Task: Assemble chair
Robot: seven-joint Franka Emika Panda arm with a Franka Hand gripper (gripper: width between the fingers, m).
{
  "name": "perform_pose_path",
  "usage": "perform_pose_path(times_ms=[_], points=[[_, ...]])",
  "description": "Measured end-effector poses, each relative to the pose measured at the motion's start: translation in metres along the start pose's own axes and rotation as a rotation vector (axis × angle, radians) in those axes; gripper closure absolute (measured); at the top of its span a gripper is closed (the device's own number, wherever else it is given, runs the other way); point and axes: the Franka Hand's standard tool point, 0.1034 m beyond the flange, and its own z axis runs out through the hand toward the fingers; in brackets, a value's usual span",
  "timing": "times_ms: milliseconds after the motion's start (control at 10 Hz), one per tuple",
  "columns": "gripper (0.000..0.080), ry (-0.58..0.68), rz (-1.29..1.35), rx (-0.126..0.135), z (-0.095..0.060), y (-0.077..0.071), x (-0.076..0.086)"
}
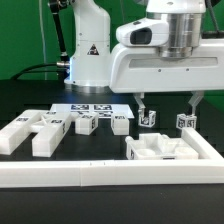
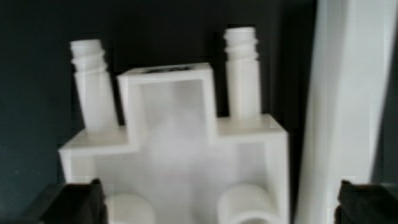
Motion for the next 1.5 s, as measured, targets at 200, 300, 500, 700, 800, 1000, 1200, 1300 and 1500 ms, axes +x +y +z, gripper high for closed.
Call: perform_pose_path(times_ms=[200,300,500,700,800,1000,1200,1300,1500], points=[[0.0151,-0.011,-0.037,-0.002,0.005,0.018,-0.029],[0.0151,-0.017,-0.040,-0.003,0.007,0.026,-0.039],[0.0151,-0.019,-0.035,-0.004,0.008,0.030,-0.037],[0.0151,-0.040,-0.037,-0.003,0.009,0.029,-0.040],[0.0151,-0.046,-0.034,-0.003,0.009,0.030,-0.041],[0.0151,-0.214,0.003,-0.006,0.014,0.044,-0.067],[0.0151,-0.355,0.006,-0.009,0.015,0.049,-0.072],[0.0151,-0.419,0.005,-0.006,0.016,0.048,-0.071],[0.0151,-0.551,0.000,0.003,0.020,0.051,-0.078]])
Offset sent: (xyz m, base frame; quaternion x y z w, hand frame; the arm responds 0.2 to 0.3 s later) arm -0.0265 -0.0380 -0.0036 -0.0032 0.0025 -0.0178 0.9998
